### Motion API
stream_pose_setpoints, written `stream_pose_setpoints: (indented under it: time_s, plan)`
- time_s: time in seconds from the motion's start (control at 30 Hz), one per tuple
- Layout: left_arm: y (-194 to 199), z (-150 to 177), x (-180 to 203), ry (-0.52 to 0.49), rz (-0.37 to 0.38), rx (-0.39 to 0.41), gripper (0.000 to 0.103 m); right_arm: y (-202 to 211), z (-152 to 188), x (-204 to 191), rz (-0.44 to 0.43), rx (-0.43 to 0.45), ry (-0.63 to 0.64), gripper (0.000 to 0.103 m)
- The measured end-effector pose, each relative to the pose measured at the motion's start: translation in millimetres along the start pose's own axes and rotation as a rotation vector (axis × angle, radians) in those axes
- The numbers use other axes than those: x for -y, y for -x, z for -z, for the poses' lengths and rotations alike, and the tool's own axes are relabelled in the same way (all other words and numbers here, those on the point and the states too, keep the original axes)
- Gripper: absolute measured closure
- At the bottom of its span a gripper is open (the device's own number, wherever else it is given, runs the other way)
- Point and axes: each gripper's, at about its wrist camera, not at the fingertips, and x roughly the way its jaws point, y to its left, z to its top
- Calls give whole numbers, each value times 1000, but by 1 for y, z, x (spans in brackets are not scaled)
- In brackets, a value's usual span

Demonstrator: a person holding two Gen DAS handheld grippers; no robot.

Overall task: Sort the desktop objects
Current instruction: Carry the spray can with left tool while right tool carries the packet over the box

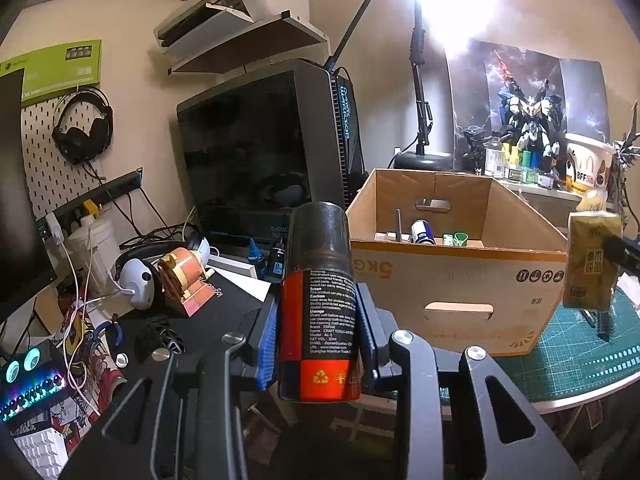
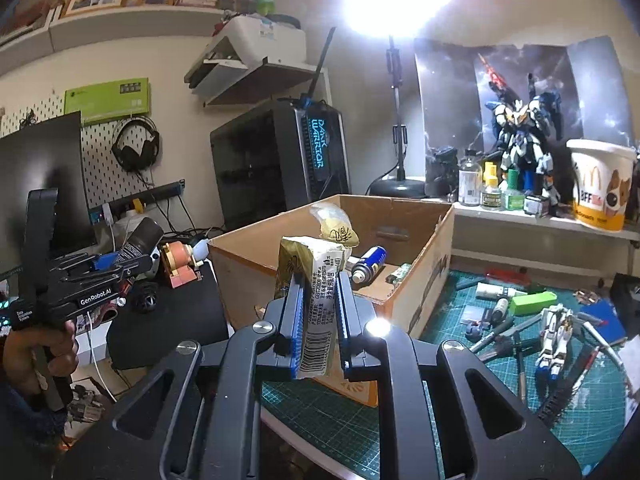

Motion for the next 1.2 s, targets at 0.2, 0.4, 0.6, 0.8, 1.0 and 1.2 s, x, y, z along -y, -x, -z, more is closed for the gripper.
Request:
stream_pose_setpoints:
  time_s: [0.2, 0.4, 0.6, 0.8, 1.0, 1.2]
  plan:
    - [-4, -3, 0, 0, 12, -8, 69, -6, 2, 6, 3, -19, -34, 89]
    - [-3, -8, 1, 3, 29, -8, 69, -6, -4, 8, -10, -28, -51, 89]
    - [-1, -19, 5, 10, 52, 1, 69, -5, -13, 11, -12, -33, -53, 89]
    - [-4, -33, 9, 19, 72, 8, 69, 0, -27, 13, -2, -24, -43, 89]
    - [-14, -52, 22, -10, 85, 9, 69, -1, -45, 16, 14, -17, -20, 89]
    - [-22, -74, 34, -42, 98, 21, 69, -8, -69, 22, 34, -13, 13, 89]
